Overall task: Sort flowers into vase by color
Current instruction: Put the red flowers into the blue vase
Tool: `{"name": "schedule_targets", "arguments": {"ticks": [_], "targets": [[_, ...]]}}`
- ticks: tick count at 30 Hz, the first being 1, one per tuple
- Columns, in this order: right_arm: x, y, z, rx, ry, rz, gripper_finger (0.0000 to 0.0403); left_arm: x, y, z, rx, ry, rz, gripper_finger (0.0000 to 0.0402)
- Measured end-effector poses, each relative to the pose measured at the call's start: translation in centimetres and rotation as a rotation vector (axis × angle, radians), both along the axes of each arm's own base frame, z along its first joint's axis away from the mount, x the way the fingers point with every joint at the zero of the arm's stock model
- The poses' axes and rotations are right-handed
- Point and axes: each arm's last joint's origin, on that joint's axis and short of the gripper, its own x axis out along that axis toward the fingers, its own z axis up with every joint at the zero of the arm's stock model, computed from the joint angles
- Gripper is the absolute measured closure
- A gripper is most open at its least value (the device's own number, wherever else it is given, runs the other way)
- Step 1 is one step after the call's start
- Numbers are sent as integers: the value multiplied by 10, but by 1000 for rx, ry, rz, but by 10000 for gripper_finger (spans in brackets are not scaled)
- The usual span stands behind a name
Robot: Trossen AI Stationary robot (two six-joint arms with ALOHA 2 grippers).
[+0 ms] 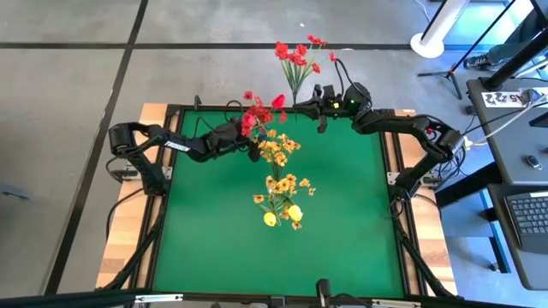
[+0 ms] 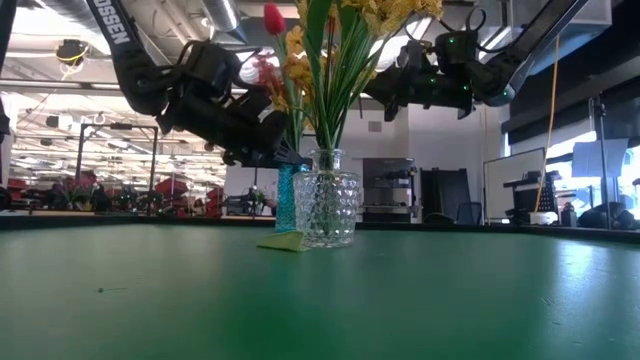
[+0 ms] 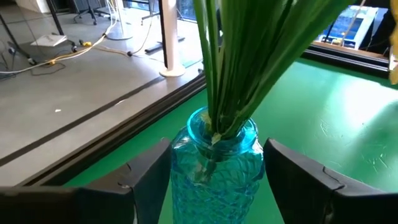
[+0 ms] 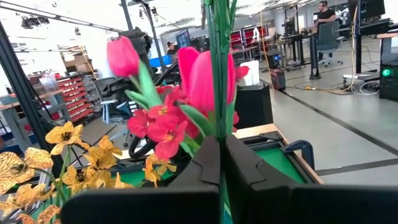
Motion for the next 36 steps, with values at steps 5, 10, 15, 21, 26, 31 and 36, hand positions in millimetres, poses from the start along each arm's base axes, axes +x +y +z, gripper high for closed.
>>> {"name": "schedule_targets", "arguments": {"ticks": [5,10,15,21,26,31,36], "targets": [[0,0,0,0,0,3,403,-1,-3,-5,-26,43,36,146],[0,1,0,-1,3,20,403,-8,-4,-20,-85,142,59,120],[0,1,0,1,6,25,403,-10,2,-18,-88,124,106,108],[0,1,0,2,6,26,403,-5,2,-10,-93,32,54,106],[0,1,0,2,8,36,403,-4,3,-7,-64,12,76,106],[0,1,-1,1,11,53,403,-5,8,-2,-14,-7,114,106],[0,2,-1,0,11,60,403,-7,13,-1,-23,-28,99,106]]}}
